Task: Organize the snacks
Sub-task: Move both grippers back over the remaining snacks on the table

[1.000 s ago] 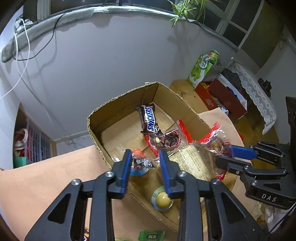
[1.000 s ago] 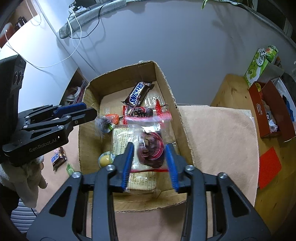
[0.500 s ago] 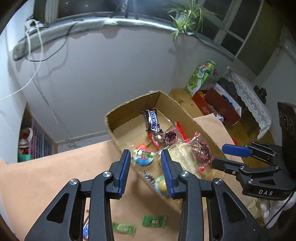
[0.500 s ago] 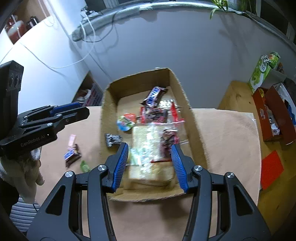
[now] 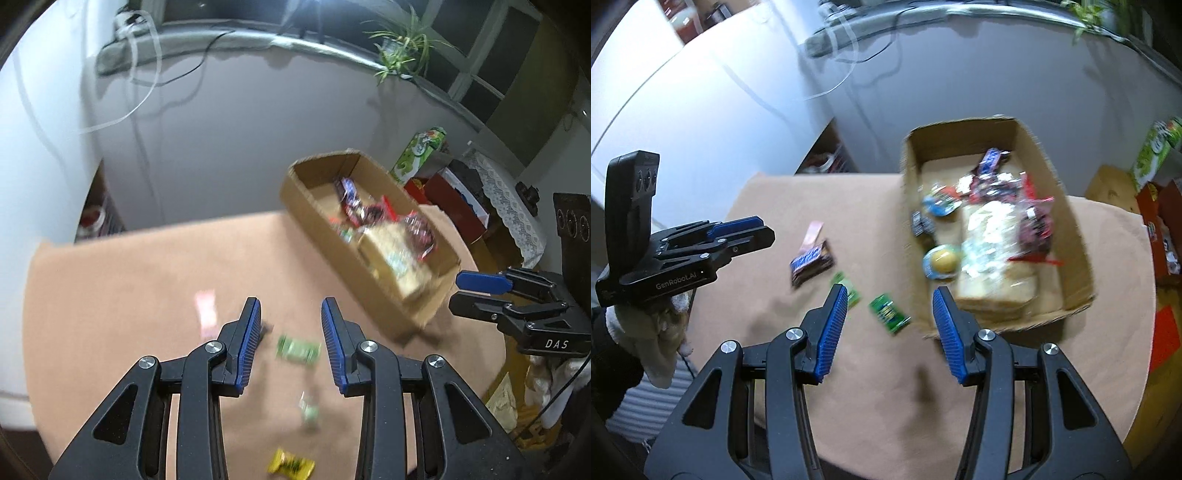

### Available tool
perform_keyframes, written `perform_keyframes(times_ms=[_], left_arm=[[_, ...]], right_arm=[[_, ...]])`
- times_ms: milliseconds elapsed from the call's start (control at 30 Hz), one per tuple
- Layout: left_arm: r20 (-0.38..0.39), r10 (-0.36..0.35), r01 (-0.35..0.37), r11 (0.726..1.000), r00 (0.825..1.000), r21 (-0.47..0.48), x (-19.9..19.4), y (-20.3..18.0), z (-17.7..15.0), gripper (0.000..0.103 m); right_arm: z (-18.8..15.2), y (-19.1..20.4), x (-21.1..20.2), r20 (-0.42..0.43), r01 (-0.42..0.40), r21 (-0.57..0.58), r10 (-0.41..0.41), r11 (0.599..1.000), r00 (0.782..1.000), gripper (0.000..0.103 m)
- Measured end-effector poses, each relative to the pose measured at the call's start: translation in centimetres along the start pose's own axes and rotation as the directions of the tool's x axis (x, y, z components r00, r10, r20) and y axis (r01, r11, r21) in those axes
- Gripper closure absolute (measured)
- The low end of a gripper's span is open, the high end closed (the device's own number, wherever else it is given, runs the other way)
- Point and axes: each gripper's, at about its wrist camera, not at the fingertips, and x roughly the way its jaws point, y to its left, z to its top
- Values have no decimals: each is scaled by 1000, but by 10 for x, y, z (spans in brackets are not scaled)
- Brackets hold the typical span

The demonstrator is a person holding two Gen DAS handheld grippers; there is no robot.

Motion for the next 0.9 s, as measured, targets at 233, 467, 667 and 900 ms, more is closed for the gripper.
perform_keyframes(times_ms=[233, 467, 667, 900], left_arm=[[-48, -2, -3, 996, 999, -90, -13, 10, -54, 70], [-114, -24, 3, 984, 993, -177, -11, 11, -104, 70], [-166, -51, 16, 978, 985, -206, -1, 6, -137, 70], [-187, -26, -13, 978, 982, -207, 14, -1, -148, 70]], right_arm=[[-31, 30, 28, -82, -47, -34, 44, 998, 996, 53], [-45, 42, 64, -154, -85, -7, 83, 996, 985, 53], [-47, 46, 95, -212, -121, 62, 132, 991, 968, 53], [-42, 58, 121, -243, -103, 104, 126, 989, 962, 53]])
